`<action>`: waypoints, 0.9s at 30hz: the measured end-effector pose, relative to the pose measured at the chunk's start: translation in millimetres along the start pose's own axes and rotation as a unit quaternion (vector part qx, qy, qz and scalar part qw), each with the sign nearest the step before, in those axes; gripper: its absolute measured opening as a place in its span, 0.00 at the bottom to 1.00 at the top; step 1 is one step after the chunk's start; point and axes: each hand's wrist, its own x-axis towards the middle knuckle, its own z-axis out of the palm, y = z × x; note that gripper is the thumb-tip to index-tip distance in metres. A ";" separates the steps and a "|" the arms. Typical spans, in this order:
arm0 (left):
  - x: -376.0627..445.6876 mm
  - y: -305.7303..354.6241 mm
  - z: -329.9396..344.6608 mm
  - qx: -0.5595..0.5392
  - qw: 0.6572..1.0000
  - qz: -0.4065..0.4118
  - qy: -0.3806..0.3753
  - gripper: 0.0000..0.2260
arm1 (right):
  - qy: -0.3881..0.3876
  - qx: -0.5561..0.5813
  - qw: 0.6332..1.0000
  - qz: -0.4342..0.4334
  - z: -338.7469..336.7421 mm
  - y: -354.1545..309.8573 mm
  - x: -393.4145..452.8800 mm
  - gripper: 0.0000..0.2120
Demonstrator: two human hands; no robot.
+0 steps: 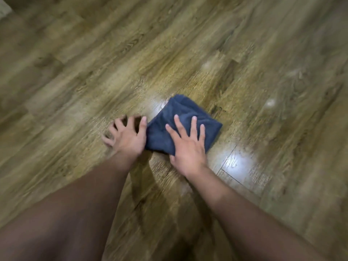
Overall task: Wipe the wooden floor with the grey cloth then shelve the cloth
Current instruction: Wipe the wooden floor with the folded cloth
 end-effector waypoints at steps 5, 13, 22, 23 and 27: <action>-0.7 10.3 4.7 0.034 0.999 0.006 0.030 0.29 | -0.025 -0.018 0.998 -0.048 9.1 -15.8 -33.0 0.41; -19.4 47.9 -3.8 0.013 0.991 0.126 -0.048 0.23 | -0.052 -0.021 0.984 -0.170 3.8 32.8 -88.4 0.43; -47.9 65.6 19.5 0.073 0.954 0.236 -0.170 0.28 | 0.013 0.016 0.998 0.066 -32.4 164.2 -86.2 0.40; -48.7 62.3 20.4 0.086 0.950 0.244 -0.175 0.29 | 0.025 0.023 0.993 0.109 -35.9 182.5 -86.8 0.39; -49.0 62.9 15.0 0.079 0.947 0.249 -0.187 0.28 | 0.062 0.054 0.961 0.266 -43.9 235.1 -88.6 0.38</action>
